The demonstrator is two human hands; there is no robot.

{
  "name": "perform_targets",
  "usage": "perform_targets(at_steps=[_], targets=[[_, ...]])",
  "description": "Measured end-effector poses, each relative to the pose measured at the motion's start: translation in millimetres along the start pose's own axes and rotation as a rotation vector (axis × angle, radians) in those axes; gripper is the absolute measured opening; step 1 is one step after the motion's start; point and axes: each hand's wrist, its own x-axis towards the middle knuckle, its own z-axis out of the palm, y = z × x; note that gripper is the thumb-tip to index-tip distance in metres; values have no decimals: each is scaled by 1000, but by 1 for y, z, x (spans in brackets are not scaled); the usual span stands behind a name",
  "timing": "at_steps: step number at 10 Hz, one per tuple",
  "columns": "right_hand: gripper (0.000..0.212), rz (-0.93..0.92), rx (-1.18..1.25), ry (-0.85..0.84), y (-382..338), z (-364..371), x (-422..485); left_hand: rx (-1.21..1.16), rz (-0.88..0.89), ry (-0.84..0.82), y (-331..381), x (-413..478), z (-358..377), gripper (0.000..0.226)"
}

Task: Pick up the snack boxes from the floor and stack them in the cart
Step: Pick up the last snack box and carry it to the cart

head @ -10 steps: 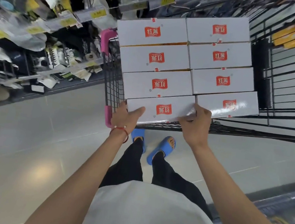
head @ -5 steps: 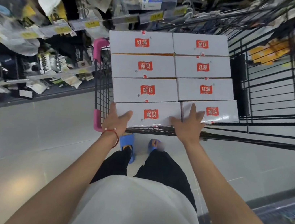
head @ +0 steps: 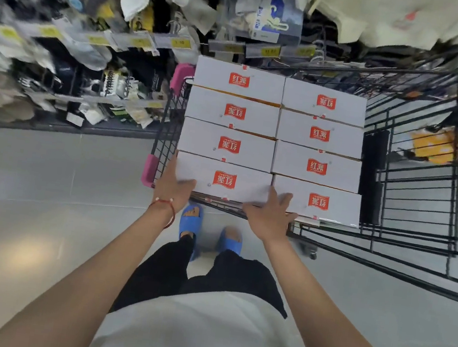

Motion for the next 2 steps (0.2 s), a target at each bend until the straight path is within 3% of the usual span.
perform_targets(at_steps=[1,2], targets=[[71,-47,47,33,-7,4,-11,-49,41,31,-3,-20,-8,53],[64,-122,91,18,-21,16,-24,-126,-7,97,-23,-33,-19,60]])
